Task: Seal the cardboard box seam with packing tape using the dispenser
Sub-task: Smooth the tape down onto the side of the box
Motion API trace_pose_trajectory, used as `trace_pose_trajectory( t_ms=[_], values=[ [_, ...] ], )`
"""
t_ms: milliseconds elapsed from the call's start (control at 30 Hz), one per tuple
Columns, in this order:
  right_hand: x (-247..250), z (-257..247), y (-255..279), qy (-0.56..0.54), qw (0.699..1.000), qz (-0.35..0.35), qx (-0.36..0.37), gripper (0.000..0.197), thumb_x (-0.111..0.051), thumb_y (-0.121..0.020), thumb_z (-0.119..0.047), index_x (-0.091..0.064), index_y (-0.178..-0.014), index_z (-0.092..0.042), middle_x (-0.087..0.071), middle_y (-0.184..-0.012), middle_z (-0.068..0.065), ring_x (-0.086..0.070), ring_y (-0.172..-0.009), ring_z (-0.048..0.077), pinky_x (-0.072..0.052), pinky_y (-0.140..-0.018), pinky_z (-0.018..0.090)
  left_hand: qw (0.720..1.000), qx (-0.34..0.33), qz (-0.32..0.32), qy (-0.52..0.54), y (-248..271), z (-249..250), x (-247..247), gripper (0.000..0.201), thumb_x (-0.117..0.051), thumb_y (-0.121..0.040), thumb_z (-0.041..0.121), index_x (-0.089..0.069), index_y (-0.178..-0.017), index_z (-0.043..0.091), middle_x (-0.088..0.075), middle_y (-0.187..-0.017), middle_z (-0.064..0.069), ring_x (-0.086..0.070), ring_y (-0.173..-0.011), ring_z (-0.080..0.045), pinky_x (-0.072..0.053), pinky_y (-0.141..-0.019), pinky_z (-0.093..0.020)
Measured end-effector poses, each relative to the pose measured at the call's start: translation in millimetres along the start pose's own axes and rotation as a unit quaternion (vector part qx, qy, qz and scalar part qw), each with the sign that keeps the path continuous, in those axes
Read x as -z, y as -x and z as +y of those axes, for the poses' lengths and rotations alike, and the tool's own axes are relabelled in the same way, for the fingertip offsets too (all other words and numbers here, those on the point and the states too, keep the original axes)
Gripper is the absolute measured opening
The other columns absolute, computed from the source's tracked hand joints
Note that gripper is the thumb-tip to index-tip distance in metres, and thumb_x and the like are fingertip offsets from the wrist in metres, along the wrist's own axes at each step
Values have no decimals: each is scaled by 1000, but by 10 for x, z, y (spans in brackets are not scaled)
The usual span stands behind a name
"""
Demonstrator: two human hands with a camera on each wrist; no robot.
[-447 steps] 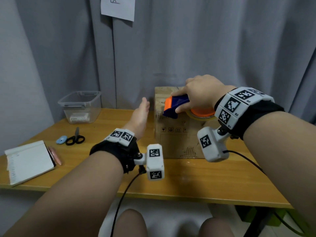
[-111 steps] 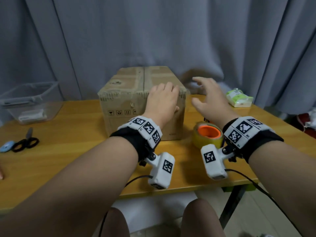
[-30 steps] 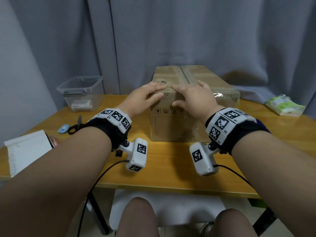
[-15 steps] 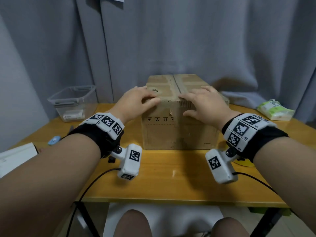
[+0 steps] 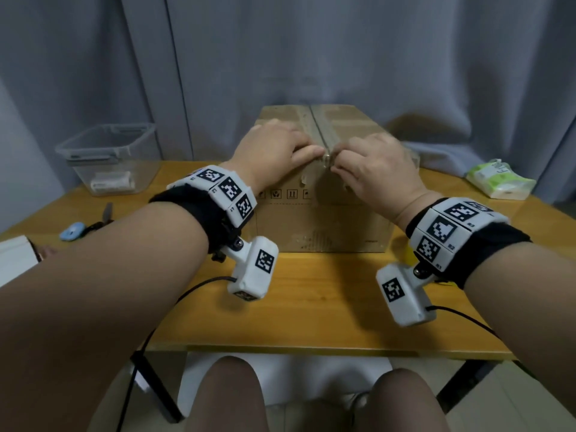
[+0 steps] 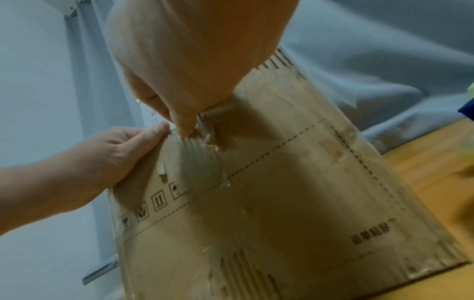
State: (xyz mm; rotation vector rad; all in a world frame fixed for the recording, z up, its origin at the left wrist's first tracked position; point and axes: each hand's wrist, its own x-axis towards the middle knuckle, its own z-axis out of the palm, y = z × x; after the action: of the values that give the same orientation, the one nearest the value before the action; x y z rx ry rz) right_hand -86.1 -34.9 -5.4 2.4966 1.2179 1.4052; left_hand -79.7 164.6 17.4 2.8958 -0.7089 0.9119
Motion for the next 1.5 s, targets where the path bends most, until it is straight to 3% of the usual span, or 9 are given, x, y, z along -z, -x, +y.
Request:
trace_pose_trajectory(
  t_ms=[300, 467, 533, 633, 1033, 1167, 1267, 1333, 1500],
  values=[
    [122, 0, 44, -52, 995, -62, -51, 19, -62, -79, -20, -61, -93, -8, -62, -90, 11, -58, -75, 33, -43, -69, 35, 992, -25, -28, -121, 75, 60, -10, 76, -19, -79, 71, -58, -116, 18, -59, -112, -5, -53, -103, -30, -40, -81, -41],
    [248, 23, 33, -129, 970, -46, -201, 34, -57, -79, -11, -54, -113, -10, -63, -108, 7, -55, -102, 29, -38, -96, 39, 999, 14, -51, 10, -185, 186, 141, 64, -18, -92, 61, -56, -81, 12, -58, -85, -7, -57, -84, -29, -43, -73, -40],
    [236, 90, 41, -89, 973, -72, -199, 40, -56, -78, -20, -55, -117, -14, -64, -112, 3, -55, -109, 25, -27, -108, 37, 998, 25, -49, -3, -234, 254, 88, 55, -24, -97, 54, -59, -89, 13, -61, -97, -11, -57, -95, -32, -39, -76, -39],
    [214, 181, 76, -26, 973, -142, -180, 48, -48, -75, -41, -57, -117, -20, -66, -111, 1, -56, -111, 21, -17, -112, 39, 997, 31, -42, -65, -197, 285, 9, 53, -26, -96, 55, -62, -113, 20, -61, -113, -8, -53, -105, -30, -39, -84, -39],
    [124, 71, -25, 24, 976, -169, -139, 51, -65, -80, -48, -59, -121, -19, -67, -113, 4, -59, -110, 23, -26, -105, 38, 994, 30, -48, -91, -43, 94, -40, 68, -34, -83, 73, -64, -118, 22, -65, -115, -6, -53, -110, -28, -39, -89, -41],
    [-8, -104, -166, 17, 978, -158, -135, 51, -63, -82, -48, -56, -123, -19, -65, -118, 2, -57, -113, 21, -24, -107, 36, 991, 23, -60, -120, 82, -108, 61, 70, -36, -78, 77, -66, -108, 22, -67, -107, -5, -55, -105, -28, -41, -83, -38],
    [31, -87, -253, 33, 975, -185, -119, 45, -61, -82, -49, -57, -117, -21, -65, -114, 1, -58, -110, 22, -24, -107, 37, 988, 28, -71, -132, 31, -75, 174, 79, -19, -76, 83, -66, -78, 19, -67, -78, -3, -60, -76, -24, -48, -71, -38],
    [115, 9, -247, 38, 976, -186, -105, 51, -62, -80, -52, -55, -122, -23, -65, -116, 2, -57, -111, 24, -24, -106, 39, 991, 41, -77, -101, -100, 10, 232, 77, -17, -84, 75, -62, -70, 14, -62, -69, -3, -59, -68, -25, -48, -64, -38],
    [239, 277, -60, -22, 969, -129, -212, 79, -62, -78, -60, -41, -141, -18, -54, -136, 5, -48, -124, 26, -29, -104, 40, 988, 29, -123, 89, -241, 213, 76, 43, -39, -97, 48, -60, -125, 23, -62, -127, -5, -55, -116, -25, -41, -93, -31]
  ],
)
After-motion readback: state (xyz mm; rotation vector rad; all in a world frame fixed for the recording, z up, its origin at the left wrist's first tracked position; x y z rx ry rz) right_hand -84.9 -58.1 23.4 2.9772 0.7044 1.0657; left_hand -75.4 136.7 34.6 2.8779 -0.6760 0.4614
